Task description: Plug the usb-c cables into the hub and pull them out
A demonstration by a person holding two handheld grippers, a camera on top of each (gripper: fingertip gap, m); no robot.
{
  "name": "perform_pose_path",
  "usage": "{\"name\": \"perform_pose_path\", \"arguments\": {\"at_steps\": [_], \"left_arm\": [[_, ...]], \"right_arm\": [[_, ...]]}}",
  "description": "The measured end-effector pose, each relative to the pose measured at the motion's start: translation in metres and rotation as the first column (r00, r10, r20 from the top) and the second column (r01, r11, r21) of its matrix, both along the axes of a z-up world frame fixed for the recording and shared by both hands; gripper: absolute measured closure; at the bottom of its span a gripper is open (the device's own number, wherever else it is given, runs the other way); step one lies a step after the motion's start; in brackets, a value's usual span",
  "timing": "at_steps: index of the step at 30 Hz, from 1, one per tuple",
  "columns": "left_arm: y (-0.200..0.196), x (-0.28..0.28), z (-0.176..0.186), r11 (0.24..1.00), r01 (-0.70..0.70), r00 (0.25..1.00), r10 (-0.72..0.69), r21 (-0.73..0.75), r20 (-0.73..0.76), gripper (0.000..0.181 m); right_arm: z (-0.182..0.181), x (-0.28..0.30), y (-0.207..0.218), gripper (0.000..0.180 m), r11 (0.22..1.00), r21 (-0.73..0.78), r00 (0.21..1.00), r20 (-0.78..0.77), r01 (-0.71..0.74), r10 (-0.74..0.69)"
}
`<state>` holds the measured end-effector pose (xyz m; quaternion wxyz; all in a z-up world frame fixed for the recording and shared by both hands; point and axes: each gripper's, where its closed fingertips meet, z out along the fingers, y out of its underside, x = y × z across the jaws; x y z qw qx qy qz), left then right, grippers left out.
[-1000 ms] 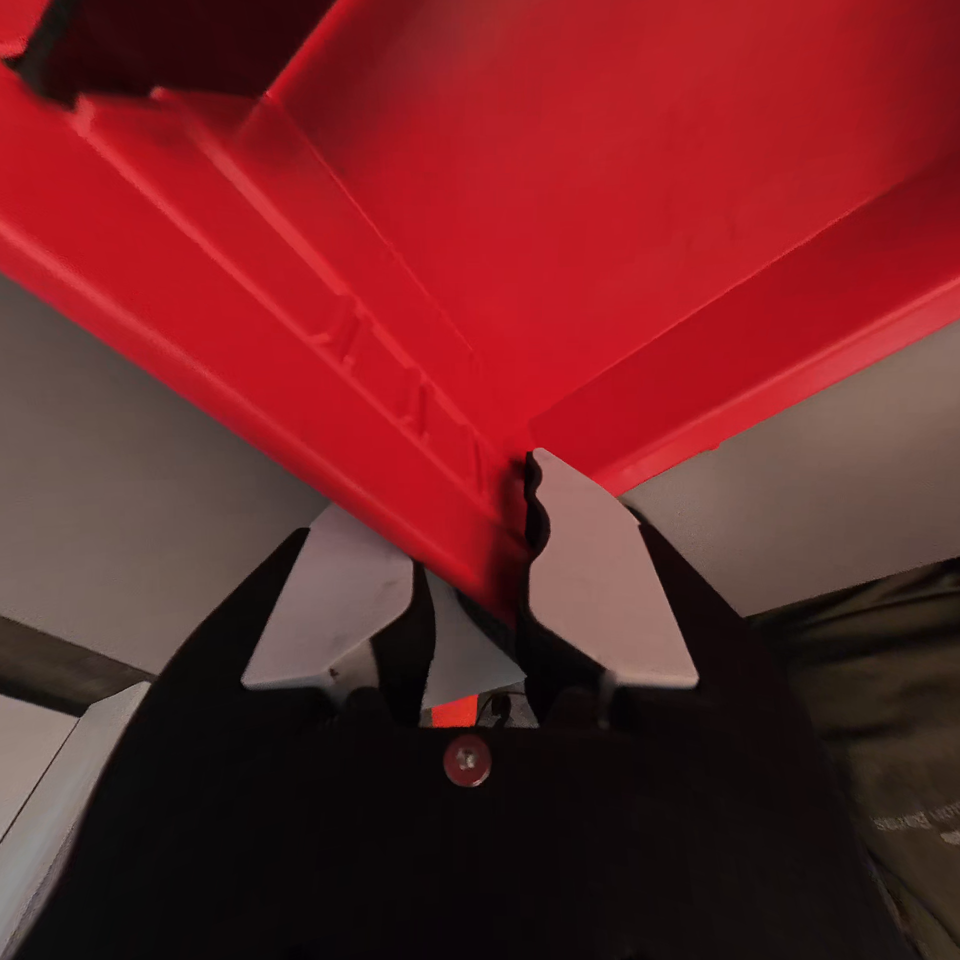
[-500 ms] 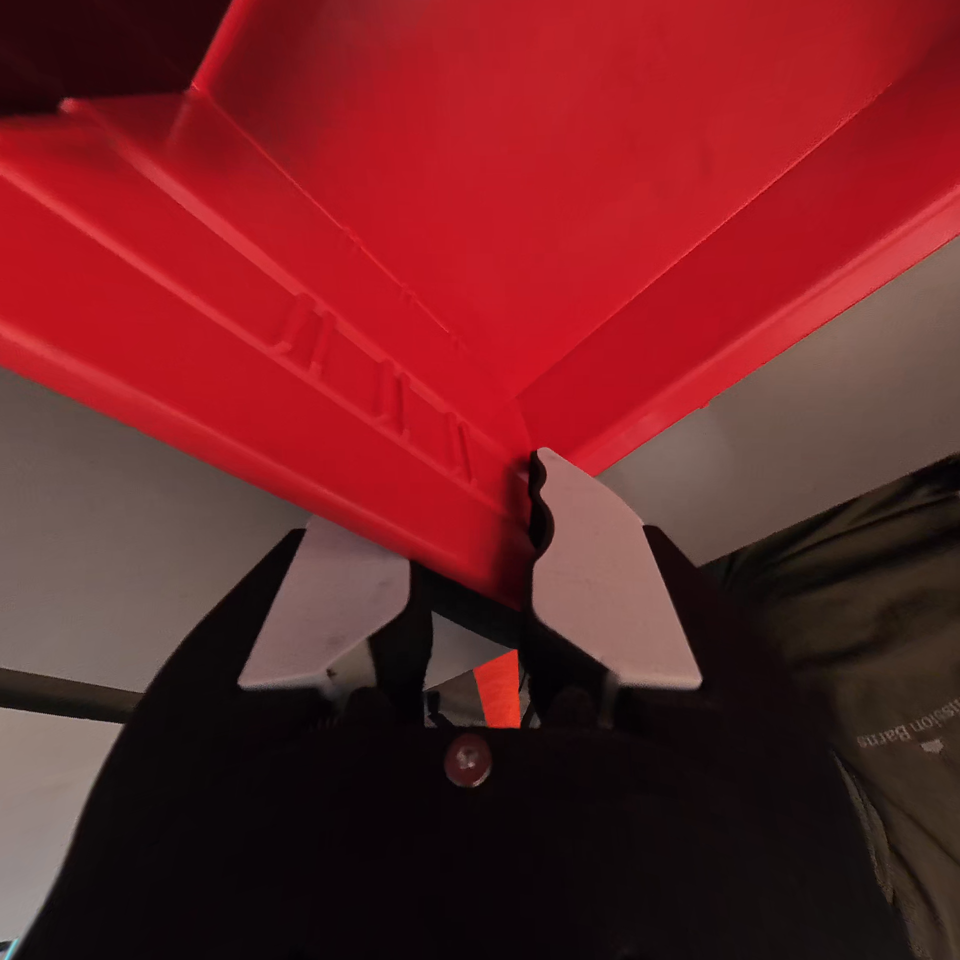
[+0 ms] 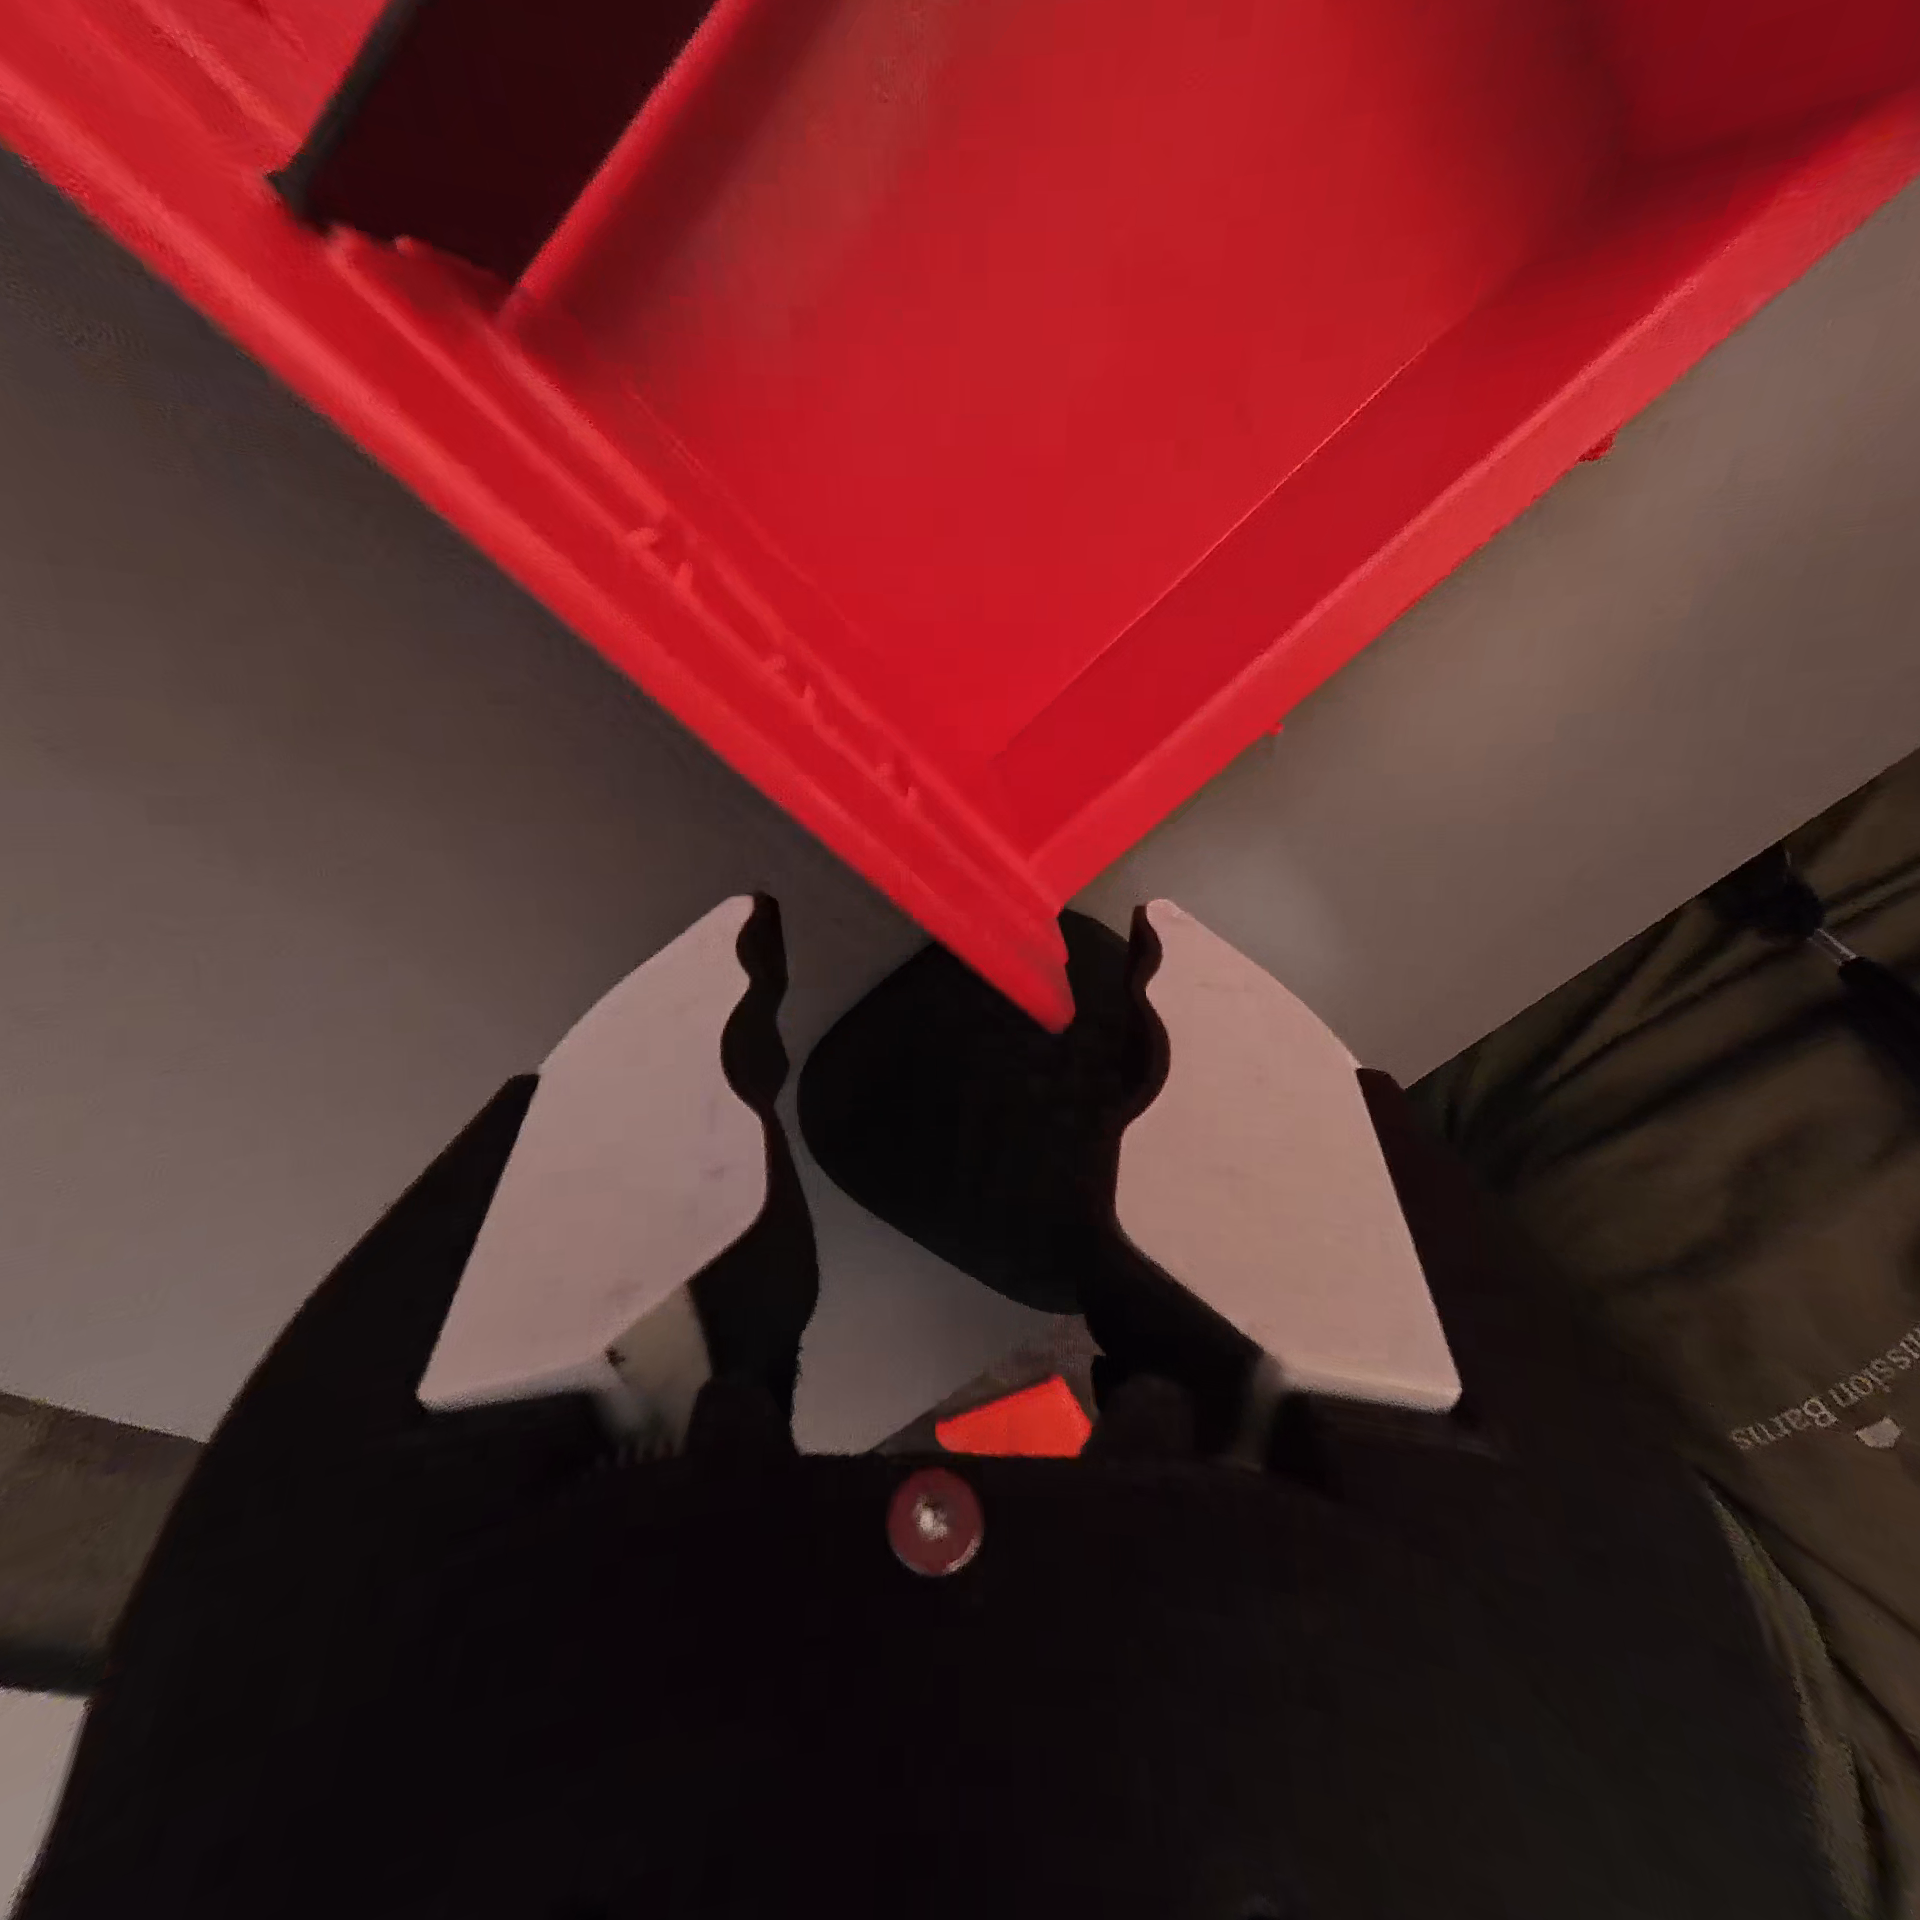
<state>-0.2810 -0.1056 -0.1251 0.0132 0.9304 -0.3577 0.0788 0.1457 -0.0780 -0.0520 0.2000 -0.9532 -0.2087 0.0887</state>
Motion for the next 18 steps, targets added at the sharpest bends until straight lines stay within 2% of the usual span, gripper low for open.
{"name": "perform_pose_path", "arguments": {"at_steps": [2,4,6,7,8,11,14,16,18], "left_arm": [[-0.001,-0.001,0.013,0.998,0.001,0.998,-0.004,0.058,0.057,0.117],[-0.006,0.002,0.025,0.993,0.059,0.986,-0.074,0.104,0.149,0.118],[-0.008,0.004,0.036,0.978,0.121,0.961,-0.159,0.171,0.229,0.118],[-0.007,0.004,0.042,0.971,0.128,0.949,-0.179,0.203,0.258,0.118],[-0.006,0.003,0.048,0.964,0.122,0.941,-0.188,0.235,0.281,0.118],[-0.003,0.003,0.066,0.941,0.109,0.911,-0.224,0.320,0.347,0.120],[0.001,0.005,0.079,0.911,0.112,0.894,-0.266,0.397,0.361,0.120],[0.000,0.009,0.086,0.898,0.122,0.880,-0.295,0.423,0.372,0.120],[-0.005,0.016,0.089,0.885,0.160,0.853,-0.346,0.437,0.390,0.119]], "right_arm": [[0.038,-0.048,0.009,0.150,0.963,0.228,0.988,-0.027,-0.144,0.154],[0.066,-0.099,0.008,0.149,0.879,0.404,0.952,-0.059,-0.253,0.300],[0.076,-0.155,-0.004,0.150,0.790,0.506,0.877,-0.125,-0.347,0.465],[0.069,-0.183,-0.018,0.147,0.753,0.504,0.808,-0.166,-0.424,0.566],[0.056,-0.203,-0.025,0.140,0.740,0.465,0.767,-0.181,-0.485,0.616],[0.002,-0.220,-0.004,0.149,0.819,0.246,0.833,-0.075,-0.518,0.549],[-0.025,-0.230,0.032,0.144,0.880,0.176,0.889,-0.054,-0.440,0.455],[-0.050,-0.227,0.043,0.138,0.924,0.020,0.924,-0.013,-0.383,0.383],[-0.070,-0.225,0.040,0.146,0.934,-0.144,0.944,0.005,-0.326,0.330]]}}
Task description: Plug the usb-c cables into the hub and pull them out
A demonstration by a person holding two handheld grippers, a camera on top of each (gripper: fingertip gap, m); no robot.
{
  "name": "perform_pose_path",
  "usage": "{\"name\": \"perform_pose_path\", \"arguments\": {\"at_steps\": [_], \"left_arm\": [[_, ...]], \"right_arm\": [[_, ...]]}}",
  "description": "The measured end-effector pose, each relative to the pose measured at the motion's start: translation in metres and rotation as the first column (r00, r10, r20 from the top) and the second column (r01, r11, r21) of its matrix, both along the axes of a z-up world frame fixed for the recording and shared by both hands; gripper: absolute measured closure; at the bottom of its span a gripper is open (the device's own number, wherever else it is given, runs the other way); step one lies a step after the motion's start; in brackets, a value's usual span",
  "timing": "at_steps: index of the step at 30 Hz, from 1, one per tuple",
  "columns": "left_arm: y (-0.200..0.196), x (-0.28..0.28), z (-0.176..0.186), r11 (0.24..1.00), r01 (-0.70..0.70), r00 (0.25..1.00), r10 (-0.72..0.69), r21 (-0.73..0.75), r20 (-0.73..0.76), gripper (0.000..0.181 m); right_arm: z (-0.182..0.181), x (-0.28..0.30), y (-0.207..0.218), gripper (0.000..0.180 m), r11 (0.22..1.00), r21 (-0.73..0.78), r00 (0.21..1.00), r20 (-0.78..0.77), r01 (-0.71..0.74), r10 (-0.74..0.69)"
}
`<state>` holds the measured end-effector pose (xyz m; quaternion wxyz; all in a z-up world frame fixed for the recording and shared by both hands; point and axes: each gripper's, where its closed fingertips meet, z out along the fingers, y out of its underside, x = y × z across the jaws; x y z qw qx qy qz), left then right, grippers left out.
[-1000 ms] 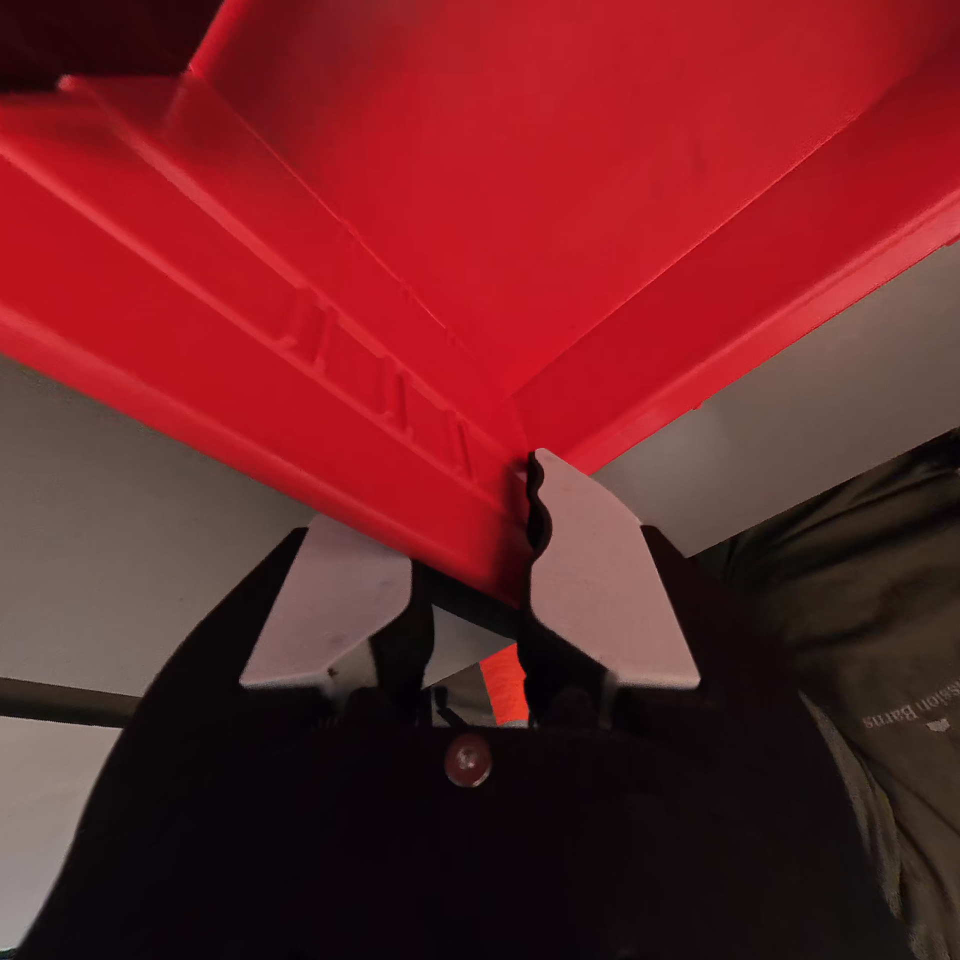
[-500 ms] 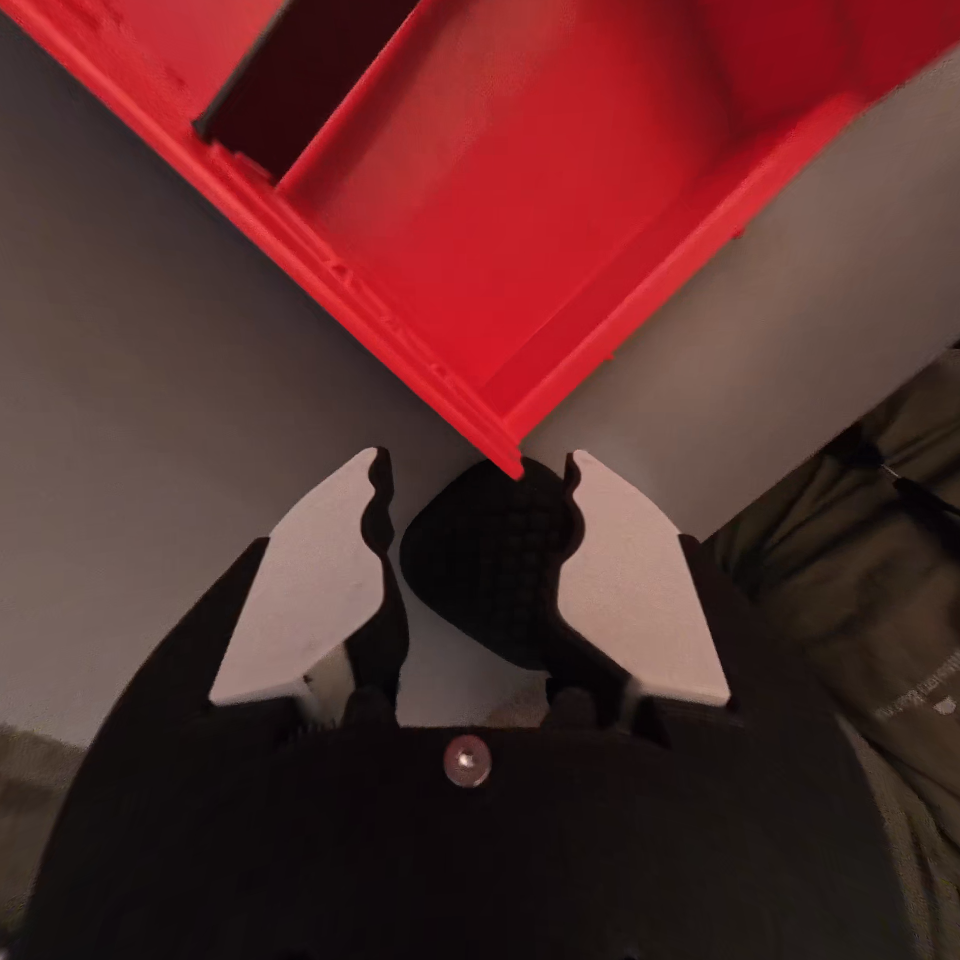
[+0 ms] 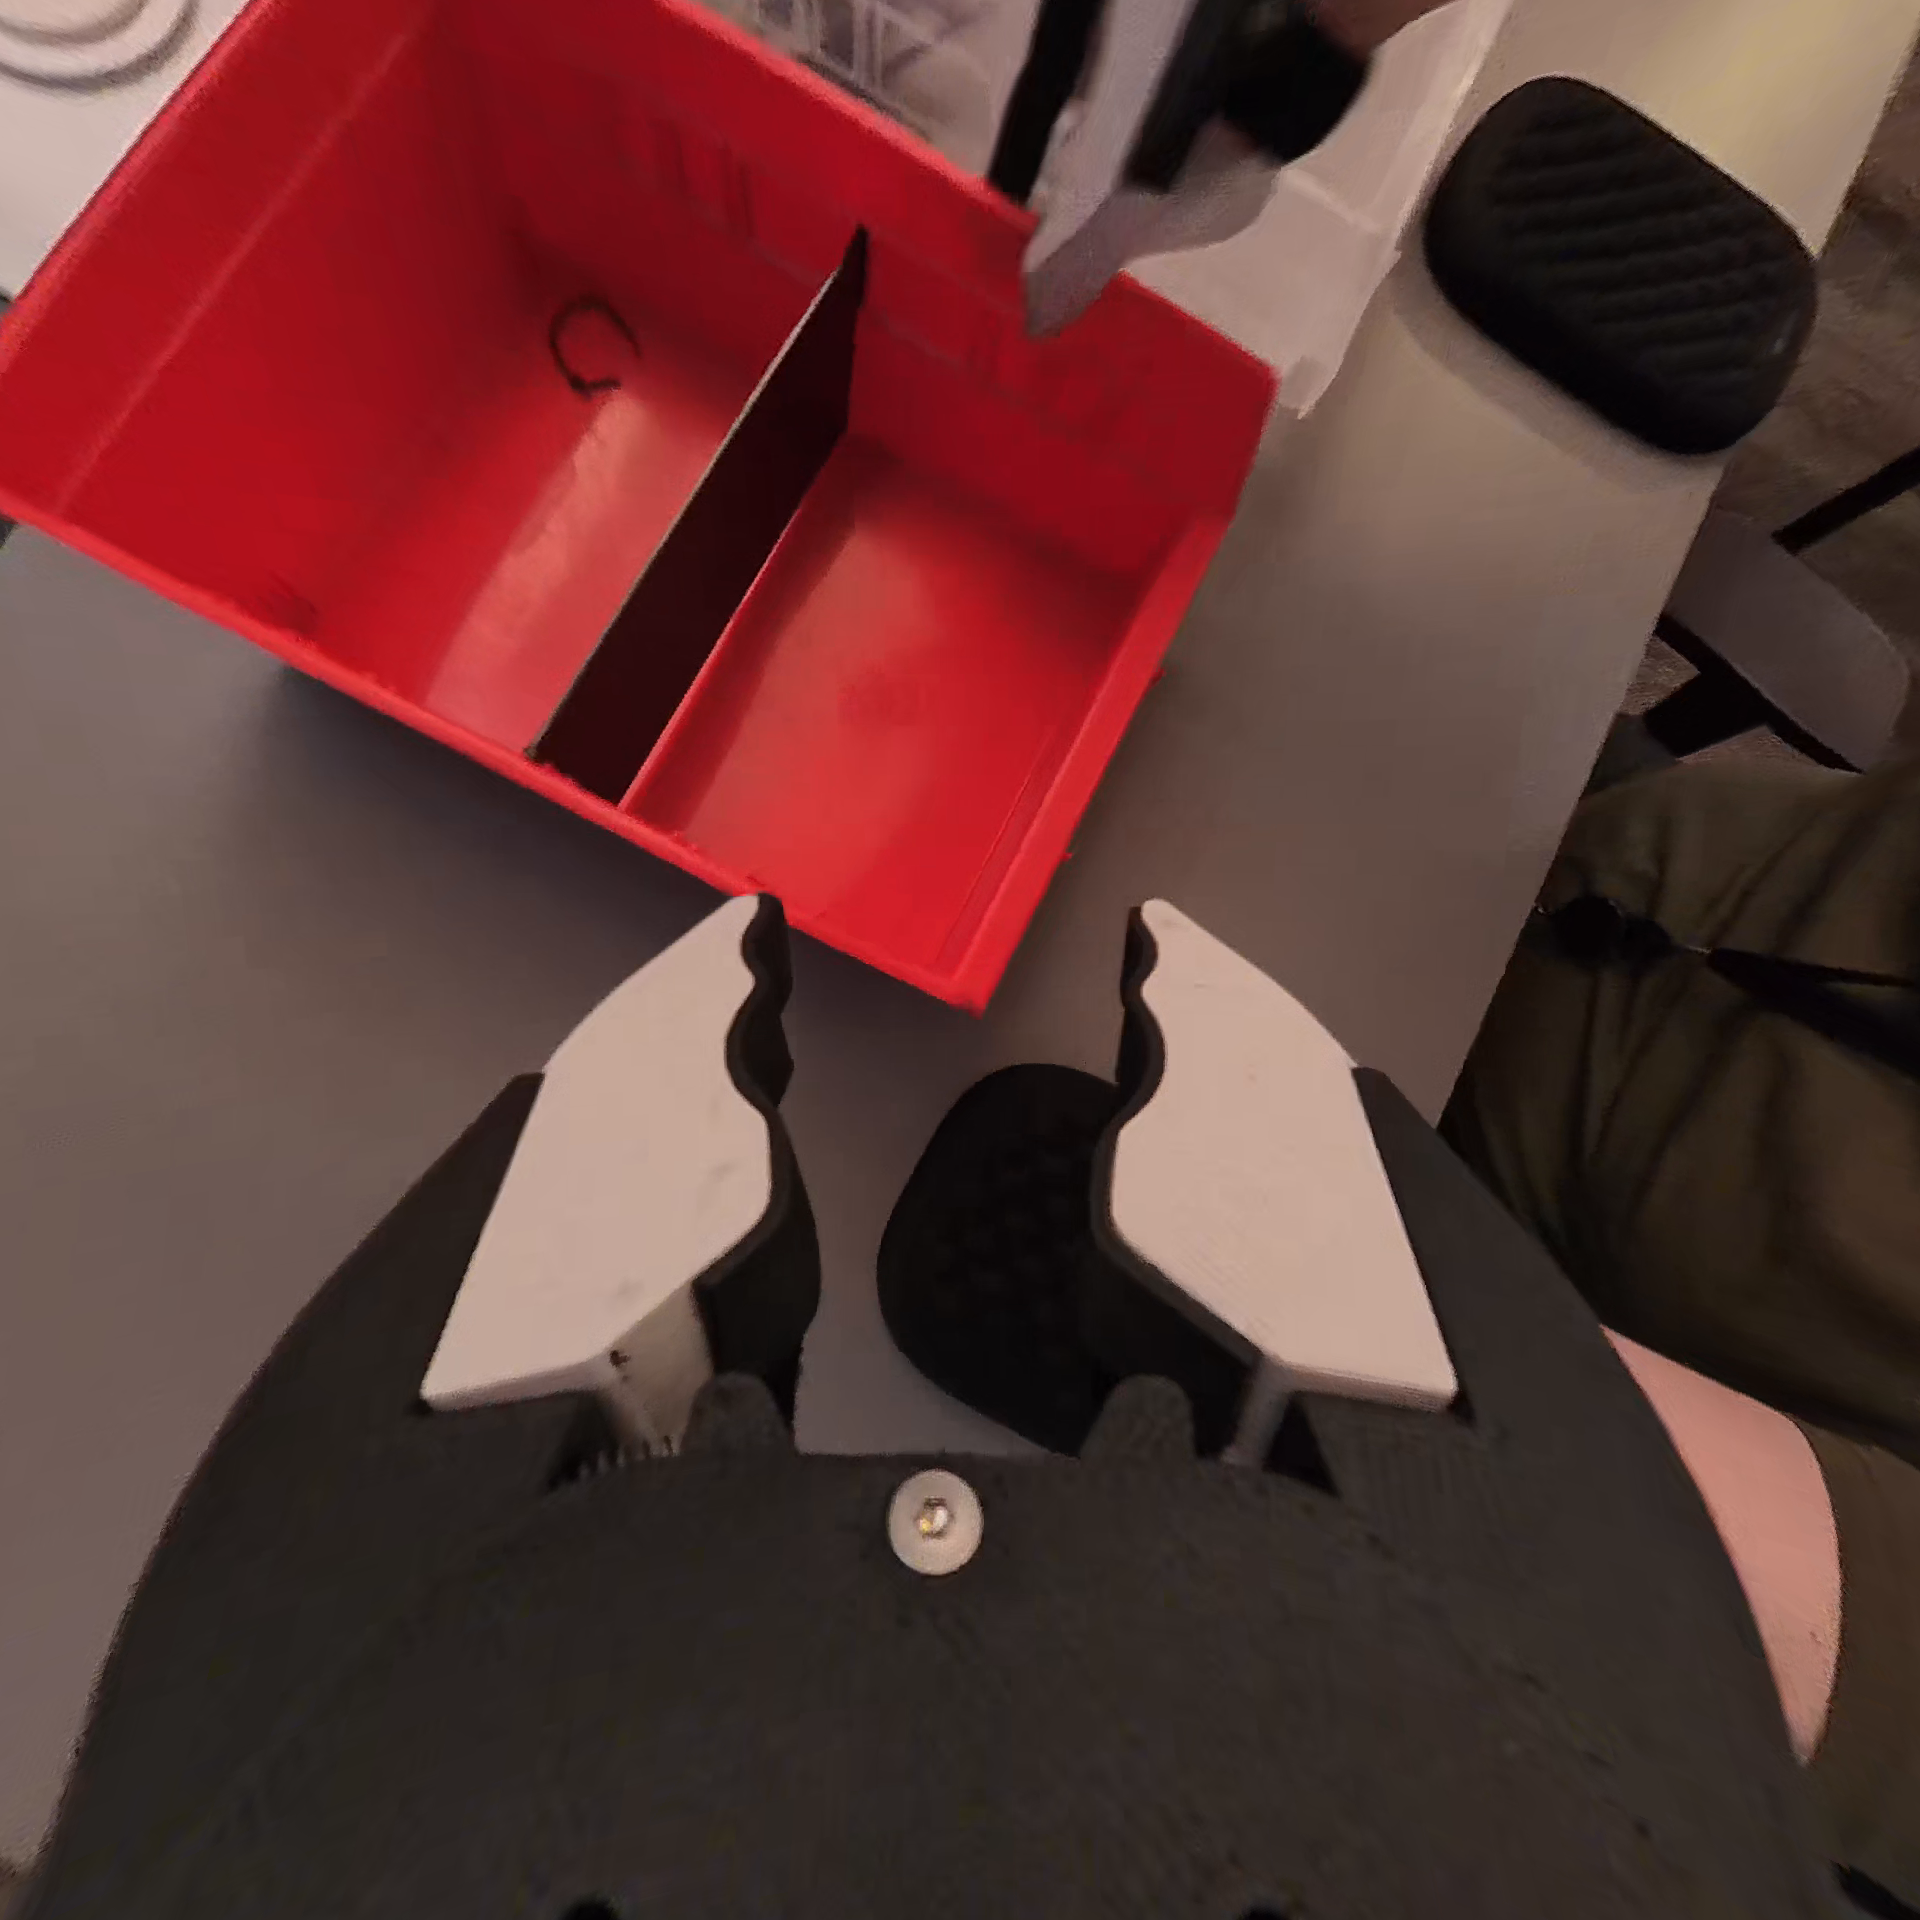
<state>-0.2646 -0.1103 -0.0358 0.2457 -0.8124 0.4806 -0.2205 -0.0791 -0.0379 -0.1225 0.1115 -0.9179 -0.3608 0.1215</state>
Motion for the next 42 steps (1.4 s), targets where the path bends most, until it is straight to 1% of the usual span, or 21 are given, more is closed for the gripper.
{"name": "perform_pose_path", "arguments": {"at_steps": [2,3,7,9,11,13,14,18,20,22,24,26,27,30,32,33,34,35,38,40,42], "left_arm": [[-0.005,0.004,0.001,0.999,0.041,0.999,-0.041,0.001,0.007,0.118],[-0.005,0.005,0.000,0.999,0.047,0.999,-0.047,0.003,0.001,0.118],[-0.004,0.008,0.000,0.998,0.057,0.998,-0.057,0.007,-0.003,0.118],[-0.004,0.009,0.000,0.998,0.060,0.998,-0.060,0.005,-0.003,0.119],[-0.003,0.009,0.000,0.998,0.058,0.998,-0.058,0.009,-0.010,0.119],[-0.003,0.010,0.001,0.998,0.060,0.998,-0.060,0.010,-0.009,0.120],[-0.002,0.011,0.001,0.998,0.059,0.998,-0.059,0.013,-0.010,0.120],[0.006,0.010,0.007,0.999,0.013,1.000,-0.013,0.038,0.001,0.125],[0.010,0.013,0.018,0.999,-0.025,0.997,0.023,0.031,0.069,0.135],[0.008,0.022,0.045,0.999,-0.032,0.967,0.036,-0.018,0.252,0.152],[0.009,0.025,0.081,0.997,-0.055,0.886,0.072,-0.051,0.457,0.159],[0.016,0.015,0.108,0.991,-0.126,0.797,0.133,-0.053,0.589,0.159],[0.021,0.007,0.116,0.982,-0.184,0.764,0.174,-0.048,0.621,0.158],[0.039,-0.020,0.134,0.934,-0.354,0.656,0.276,-0.036,0.702,0.147],[0.049,-0.035,0.149,0.905,-0.422,0.543,0.296,-0.050,0.786,0.146],[0.053,-0.040,0.157,0.900,-0.433,0.477,0.283,-0.057,0.832,0.143],[0.056,-0.041,0.161,0.900,-0.431,0.429,0.267,-0.064,0.863,0.143],[0.061,-0.038,0.159,0.901,-0.426,0.416,0.269,-0.075,0.869,0.141],[0.076,0.004,0.133,0.932,-0.336,0.499,0.300,-0.137,0.813,0.120],[0.084,0.053,0.114,0.948,-0.250,0.549,0.306,-0.196,0.778,0.109],[0.098,0.105,0.091,0.941,-0.233,0.570,0.338,-0.247,0.749,0.098]], "right_arm": [[-0.015,0.004,-0.001,0.147,0.998,-0.058,0.997,0.074,0.040,-0.035],[-0.019,0.006,0.001,0.141,0.995,-0.081,0.993,0.105,0.055,-0.046],[-0.023,-0.009,0.009,0.143,0.957,-0.210,0.979,0.039,0.202,-0.198],[-0.033,-0.010,0.010,0.150,0.934,-0.260,0.970,0.057,0.244,-0.237],[-0.044,-0.011,0.006,0.153,0.902,-0.322,0.958,0.076,0.287,-0.277],[-0.056,-0.013,0.001,0.159,0.870,-0.387,0.952,0.085,0.304,-0.295],[-0.060,-0.012,-0.001,0.160,0.858,-0.408,0.949,0.092,0.311,-0.301],[-0.063,-0.008,0.005,0.169,0.861,-0.401,0.950,0.118,0.312,-0.290],[-0.063,-0.005,0.004,0.173,0.868,-0.394,0.953,0.150,0.303,-0.265],[-0.058,-0.007,0.000,0.175,0.877,-0.401,0.962,0.164,0.266,-0.217],[-0.046,-0.011,-0.006,0.175,0.884,-0.413,0.973,0.160,0.217,-0.164],[-0.024,-0.013,-0.013,0.176,0.886,-0.434,0.983,0.144,0.165,-0.113],[-0.009,-0.011,-0.016,0.176,0.887,-0.439,0.987,0.132,0.145,-0.095],[0.043,0.010,-0.023,0.176,0.892,-0.439,0.992,0.107,0.104,-0.063],[0.081,0.041,-0.024,0.176,0.903,-0.416,0.992,0.101,0.108,-0.072],[0.099,0.062,-0.023,0.175,0.911,-0.394,0.991,0.100,0.123,-0.090],[0.117,0.086,-0.021,0.175,0.920,-0.363,0.988,0.098,0.147,-0.119],[0.133,0.112,-0.017,0.175,0.928,-0.326,0.983,0.097,0.181,-0.158],[0.174,0.209,-0.005,0.176,0.926,-0.180,0.942,0.111,0.332,-0.317],[0.190,0.279,-0.006,0.174,0.891,-0.090,0.892,0.137,0.445,-0.431],[0.193,0.341,-0.016,0.174,0.829,-0.046,0.823,0.156,0.558,-0.545]]}}
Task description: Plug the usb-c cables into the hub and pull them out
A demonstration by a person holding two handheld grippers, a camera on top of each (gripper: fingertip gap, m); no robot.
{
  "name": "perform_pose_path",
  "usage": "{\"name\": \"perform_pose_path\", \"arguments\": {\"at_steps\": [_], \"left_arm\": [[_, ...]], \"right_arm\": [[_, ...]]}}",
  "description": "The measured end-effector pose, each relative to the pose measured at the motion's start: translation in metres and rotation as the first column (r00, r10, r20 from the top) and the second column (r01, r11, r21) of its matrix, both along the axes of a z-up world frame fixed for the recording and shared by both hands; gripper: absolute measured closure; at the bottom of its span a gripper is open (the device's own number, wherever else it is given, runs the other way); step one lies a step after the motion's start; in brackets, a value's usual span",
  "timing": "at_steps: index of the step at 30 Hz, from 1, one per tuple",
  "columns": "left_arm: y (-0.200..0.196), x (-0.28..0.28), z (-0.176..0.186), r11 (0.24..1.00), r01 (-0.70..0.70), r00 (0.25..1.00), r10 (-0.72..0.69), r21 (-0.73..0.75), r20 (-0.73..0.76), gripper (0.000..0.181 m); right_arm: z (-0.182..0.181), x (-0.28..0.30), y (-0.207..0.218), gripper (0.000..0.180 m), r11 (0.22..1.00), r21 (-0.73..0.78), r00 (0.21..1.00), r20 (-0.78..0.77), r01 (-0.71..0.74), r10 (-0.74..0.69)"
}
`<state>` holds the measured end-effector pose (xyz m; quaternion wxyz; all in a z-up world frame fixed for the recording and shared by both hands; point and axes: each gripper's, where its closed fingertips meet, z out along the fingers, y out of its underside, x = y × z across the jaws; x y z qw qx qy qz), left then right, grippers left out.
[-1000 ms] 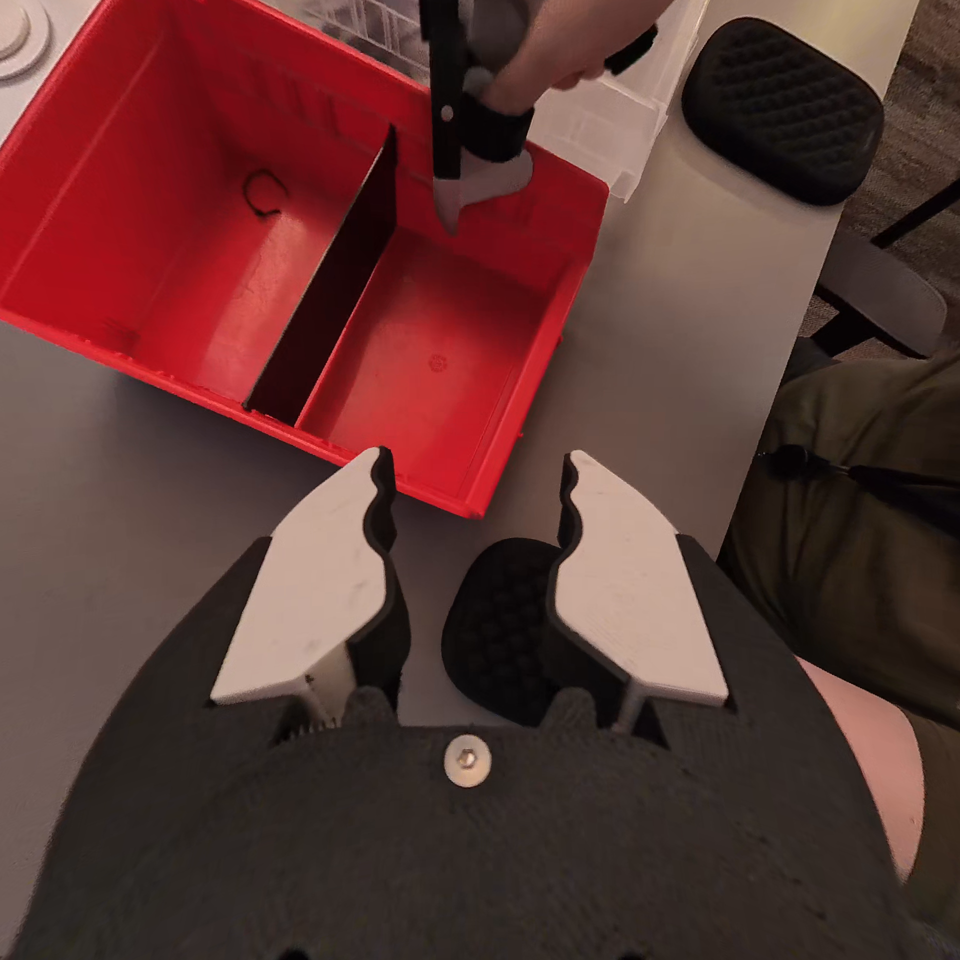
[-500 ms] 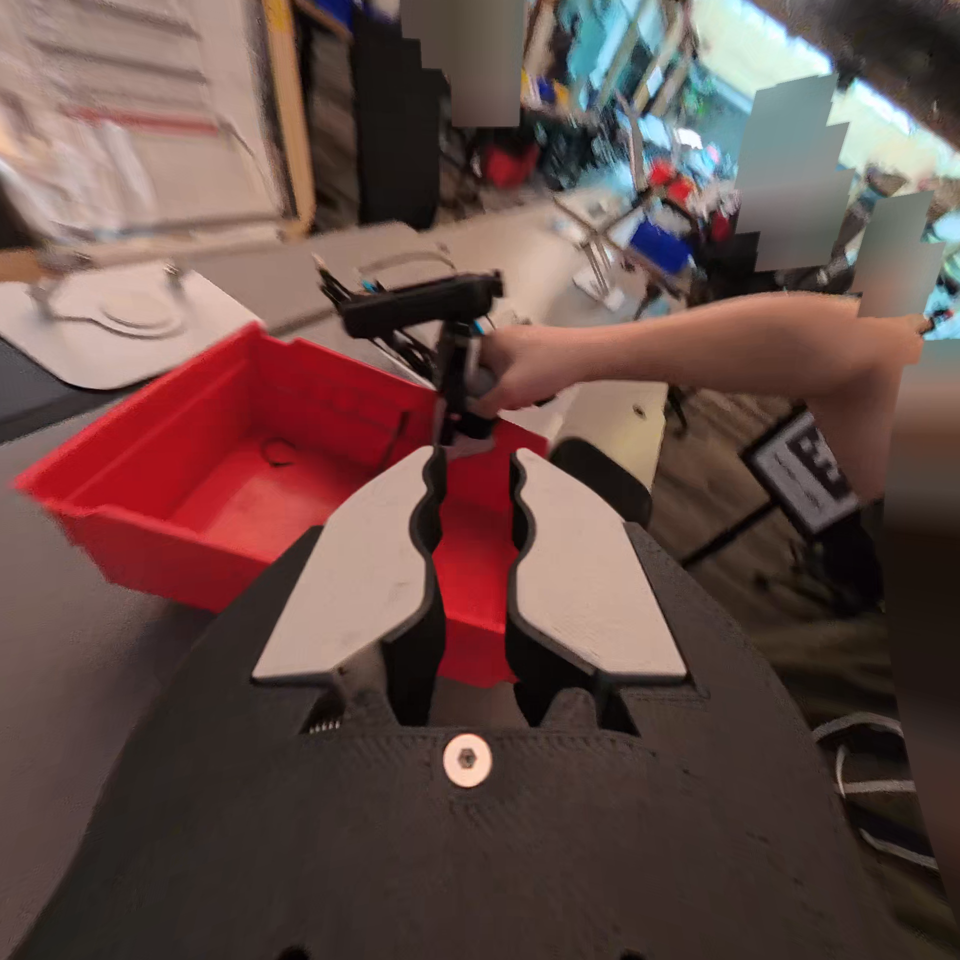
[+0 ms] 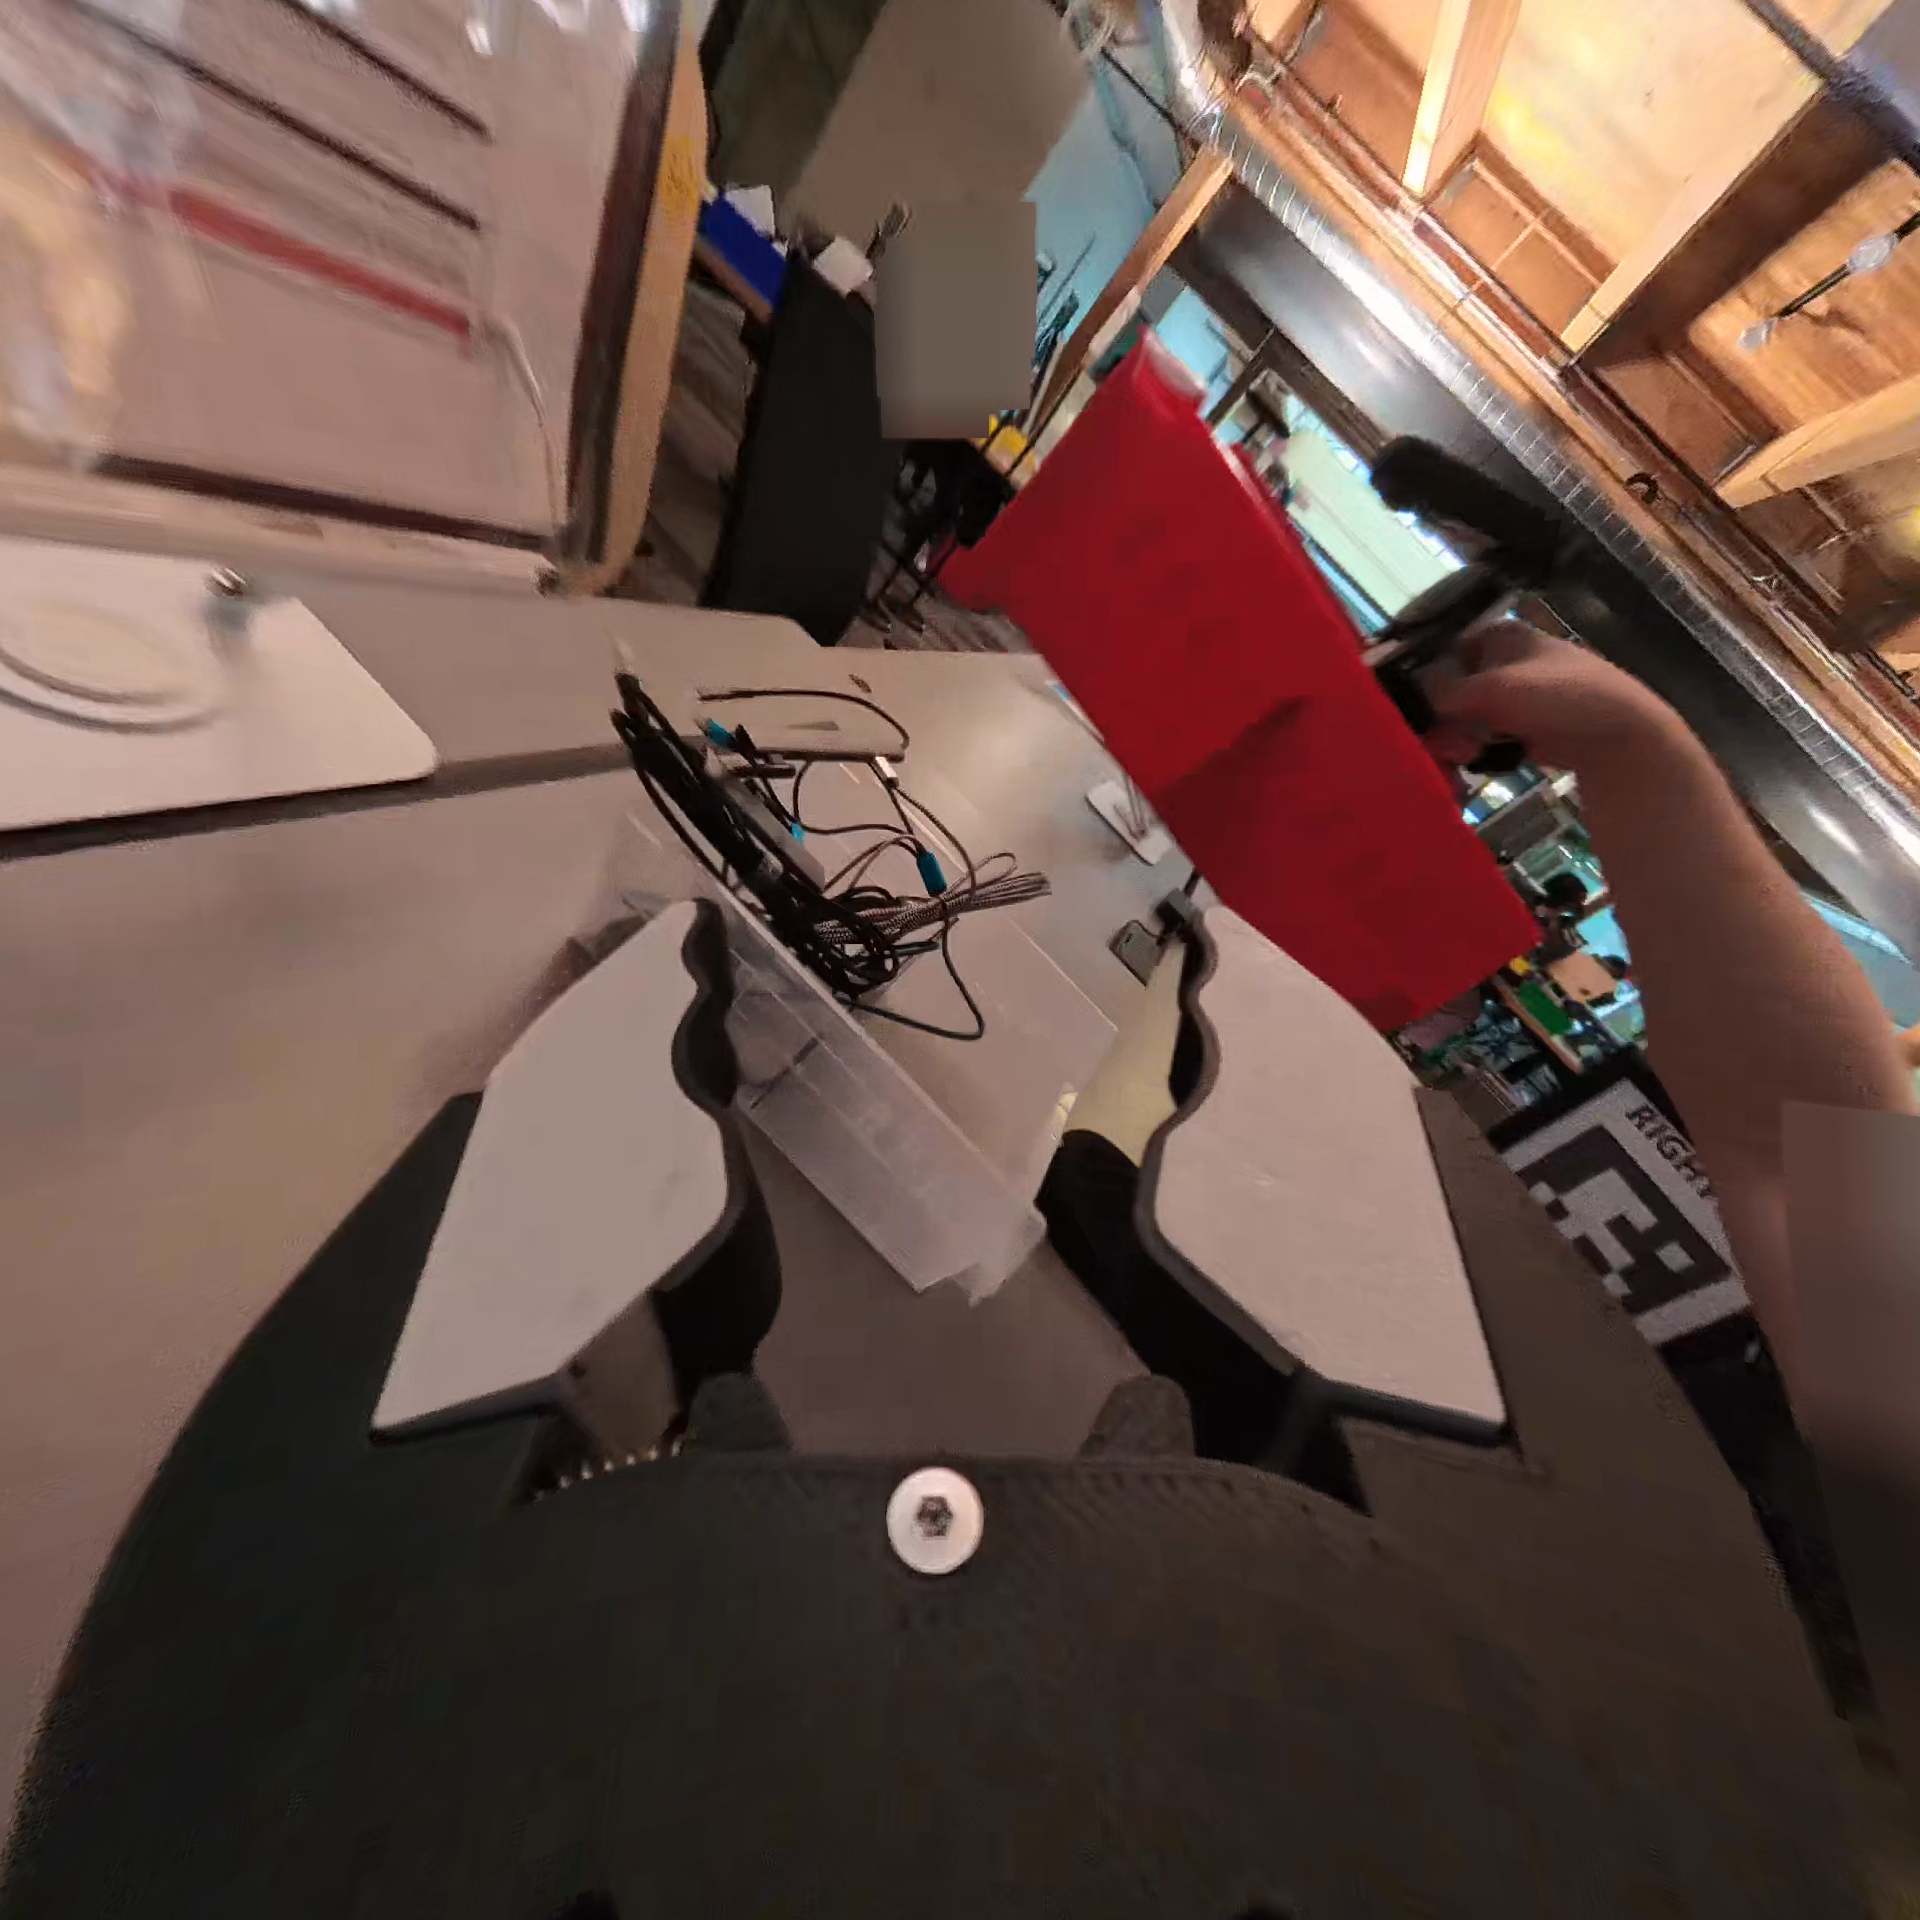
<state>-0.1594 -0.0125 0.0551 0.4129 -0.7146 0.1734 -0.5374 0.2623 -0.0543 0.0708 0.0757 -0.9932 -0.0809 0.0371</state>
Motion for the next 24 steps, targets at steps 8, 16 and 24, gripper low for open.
{"name": "perform_pose_path", "arguments": {"at_steps": [8,16,24], "left_arm": [[-0.016,0.142,-0.133,0.969,0.159,0.910,-0.219,-0.191,-0.353,0.085],[-0.032,0.169,-0.192,0.947,0.217,0.776,-0.314,-0.237,-0.546,0.109],[-0.024,0.114,-0.185,0.906,0.263,0.681,-0.418,-0.333,-0.601,0.155]], "right_arm": [[-0.078,0.145,-0.071,0.174,0.934,-0.089,0.936,-0.036,0.347,-0.351],[-0.186,0.182,-0.110,0.175,0.889,-0.236,0.910,-0.041,0.393,-0.413],[-0.243,0.147,-0.098,0.175,0.921,-0.253,0.934,-0.126,0.295,-0.334]]}}
